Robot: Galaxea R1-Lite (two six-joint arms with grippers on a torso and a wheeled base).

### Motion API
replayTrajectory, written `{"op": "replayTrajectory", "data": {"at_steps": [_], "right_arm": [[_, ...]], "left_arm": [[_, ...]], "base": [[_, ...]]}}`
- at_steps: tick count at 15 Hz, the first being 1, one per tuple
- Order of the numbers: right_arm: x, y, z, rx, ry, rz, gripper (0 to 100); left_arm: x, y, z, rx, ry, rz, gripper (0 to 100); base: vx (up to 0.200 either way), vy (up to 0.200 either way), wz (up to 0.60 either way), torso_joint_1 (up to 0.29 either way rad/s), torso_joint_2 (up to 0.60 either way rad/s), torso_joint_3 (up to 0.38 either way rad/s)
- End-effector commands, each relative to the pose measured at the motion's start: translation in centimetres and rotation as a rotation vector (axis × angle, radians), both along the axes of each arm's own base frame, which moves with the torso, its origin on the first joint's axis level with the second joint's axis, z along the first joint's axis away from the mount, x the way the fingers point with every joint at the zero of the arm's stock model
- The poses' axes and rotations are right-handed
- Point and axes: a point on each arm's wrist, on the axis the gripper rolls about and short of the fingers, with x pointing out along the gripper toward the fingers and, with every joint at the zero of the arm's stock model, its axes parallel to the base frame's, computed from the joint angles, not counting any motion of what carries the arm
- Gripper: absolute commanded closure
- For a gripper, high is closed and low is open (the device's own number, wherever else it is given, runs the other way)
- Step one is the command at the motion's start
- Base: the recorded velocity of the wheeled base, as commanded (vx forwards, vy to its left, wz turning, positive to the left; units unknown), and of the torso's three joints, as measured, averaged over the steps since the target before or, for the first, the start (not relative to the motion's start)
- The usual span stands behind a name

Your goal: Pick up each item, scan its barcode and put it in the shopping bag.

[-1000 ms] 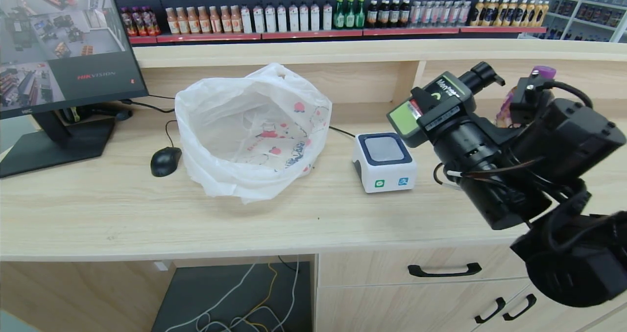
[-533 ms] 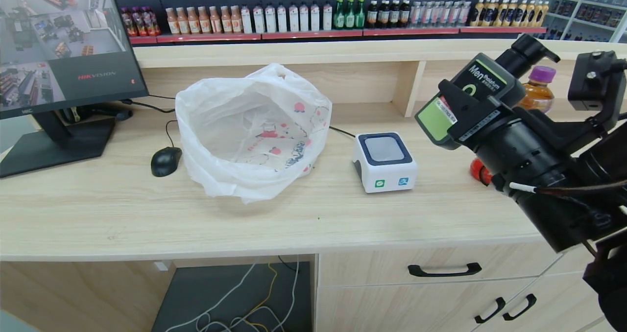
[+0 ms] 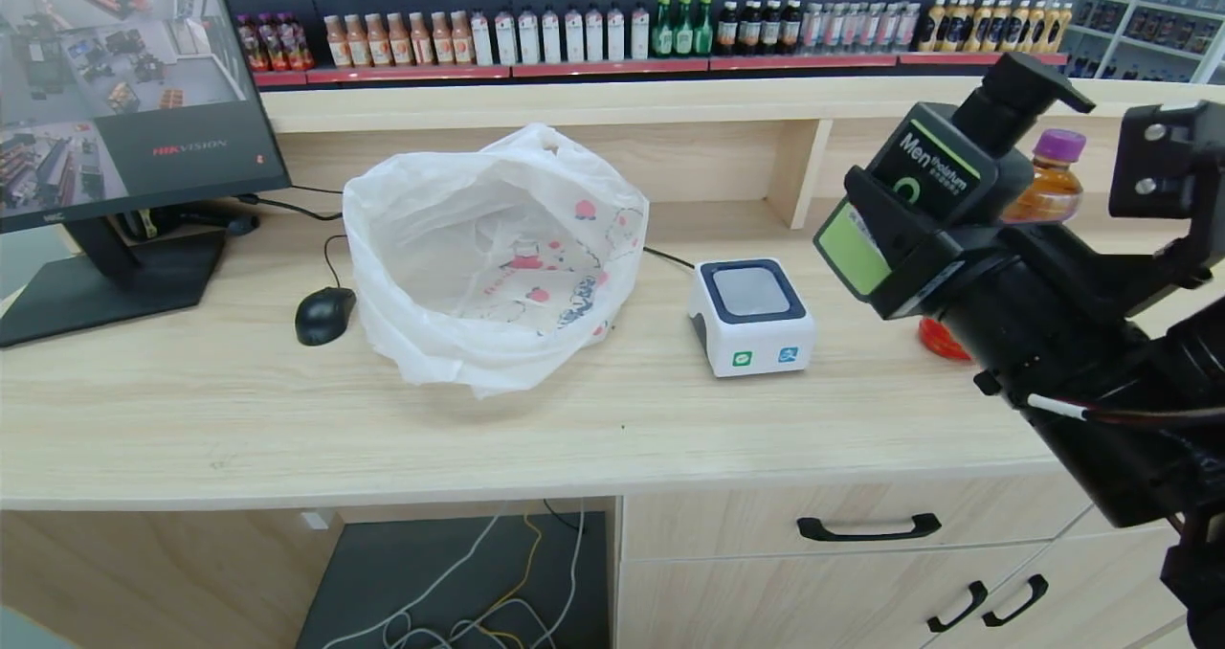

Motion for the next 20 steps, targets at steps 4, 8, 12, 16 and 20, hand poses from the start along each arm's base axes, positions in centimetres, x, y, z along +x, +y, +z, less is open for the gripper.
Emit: {"op": "replayTrajectory", "data": {"at_steps": [4, 8, 12, 16, 20], "right_arm": [[0.9, -1.4, -2.8, -0.091, 0.073, -0.047, 100], [2.4, -0.6, -4.3, -0.115, 0.109, -0.052, 100], [2.7, -0.5, -4.5, -0.115, 0.114, -0.054, 100], [3.2, -0.2, -4.6, -0.097, 0.118, -0.054, 100], [3.5, 0.0, -4.5, -0.083, 0.116, -0.051, 100]], "left_arm": [[0.0, 0.0, 0.0, 0.000, 0.000, 0.000, 0], [0.0, 0.0, 0.0, -0.002, 0.000, 0.000, 0], [0.0, 0.0, 0.0, -0.005, 0.000, 0.000, 0], [0.0, 0.0, 0.0, -0.005, 0.000, 0.000, 0], [0.0, 0.0, 0.0, -0.006, 0.000, 0.000, 0]], "base": [[0.000, 0.000, 0.00, 0.000, 0.00, 0.000], [0.000, 0.000, 0.00, 0.000, 0.00, 0.000], [0.000, 0.000, 0.00, 0.000, 0.00, 0.000], [0.000, 0.000, 0.00, 0.000, 0.00, 0.000], [0.000, 0.150, 0.00, -0.002, 0.00, 0.001]]}}
